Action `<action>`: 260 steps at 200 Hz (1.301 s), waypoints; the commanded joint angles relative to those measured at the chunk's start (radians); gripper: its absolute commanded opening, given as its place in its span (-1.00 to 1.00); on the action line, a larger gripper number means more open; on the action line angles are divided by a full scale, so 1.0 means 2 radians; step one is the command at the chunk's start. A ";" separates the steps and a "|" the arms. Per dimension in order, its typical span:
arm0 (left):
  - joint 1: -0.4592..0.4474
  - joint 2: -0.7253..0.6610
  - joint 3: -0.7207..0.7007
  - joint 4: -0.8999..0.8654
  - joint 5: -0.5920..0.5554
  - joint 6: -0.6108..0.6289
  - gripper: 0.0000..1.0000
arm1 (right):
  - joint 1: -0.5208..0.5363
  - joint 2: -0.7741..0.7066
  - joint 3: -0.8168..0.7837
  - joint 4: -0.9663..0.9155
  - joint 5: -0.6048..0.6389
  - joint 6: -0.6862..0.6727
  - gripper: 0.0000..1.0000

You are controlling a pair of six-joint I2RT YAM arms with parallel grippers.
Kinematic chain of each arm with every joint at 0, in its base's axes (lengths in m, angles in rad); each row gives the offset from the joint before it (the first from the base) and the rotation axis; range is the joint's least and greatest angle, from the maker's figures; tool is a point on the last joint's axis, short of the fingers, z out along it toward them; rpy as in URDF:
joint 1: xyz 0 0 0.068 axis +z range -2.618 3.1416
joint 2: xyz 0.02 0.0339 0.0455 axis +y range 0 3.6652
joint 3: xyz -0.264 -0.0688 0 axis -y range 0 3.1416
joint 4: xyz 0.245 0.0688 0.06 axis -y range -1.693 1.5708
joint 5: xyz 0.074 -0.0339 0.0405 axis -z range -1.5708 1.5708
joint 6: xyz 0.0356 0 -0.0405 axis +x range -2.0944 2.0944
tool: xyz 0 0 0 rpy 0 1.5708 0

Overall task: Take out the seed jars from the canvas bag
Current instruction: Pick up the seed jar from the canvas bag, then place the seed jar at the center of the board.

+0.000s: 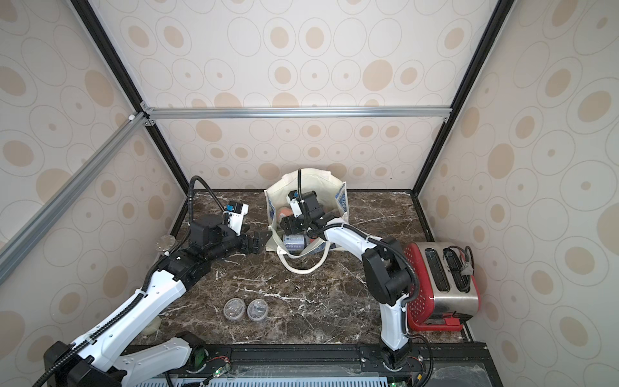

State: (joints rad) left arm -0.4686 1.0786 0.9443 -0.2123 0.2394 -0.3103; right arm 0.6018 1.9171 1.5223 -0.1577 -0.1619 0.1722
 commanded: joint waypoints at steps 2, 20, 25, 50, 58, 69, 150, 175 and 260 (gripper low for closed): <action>-0.003 0.003 0.001 0.020 -0.014 0.003 0.96 | -0.003 -0.060 -0.017 0.014 -0.020 0.014 0.34; -0.002 0.007 0.004 0.020 -0.041 -0.011 0.96 | -0.003 -0.098 -0.032 0.006 -0.031 0.016 0.32; -0.001 0.007 0.004 0.018 -0.052 -0.019 0.96 | -0.003 -0.108 -0.036 0.003 -0.035 0.016 0.32; 0.022 0.020 0.018 0.002 -0.080 -0.044 0.96 | -0.003 -0.164 -0.062 -0.017 -0.065 0.002 0.29; 0.029 0.022 0.022 -0.002 -0.086 -0.048 0.96 | -0.003 -0.183 -0.070 -0.027 -0.076 -0.002 0.28; 0.040 0.023 0.024 0.000 -0.095 -0.054 0.96 | -0.002 -0.208 -0.078 -0.045 -0.093 -0.011 0.27; 0.109 0.034 0.005 0.029 -0.084 -0.092 0.96 | 0.120 -0.329 -0.108 -0.279 -0.083 -0.152 0.26; 0.113 0.037 0.002 0.027 -0.084 -0.096 0.96 | 0.191 -0.326 -0.118 -0.345 -0.019 -0.161 0.27; 0.121 0.025 -0.017 0.015 -0.085 -0.097 0.96 | 0.311 -0.191 -0.146 -0.448 0.146 -0.175 0.25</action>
State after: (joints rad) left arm -0.2398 1.1538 0.9176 -0.1734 0.0692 -0.4938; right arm 1.1893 1.4616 1.2076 -0.9401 -0.0269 -0.1322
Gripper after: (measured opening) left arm 0.980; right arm 0.790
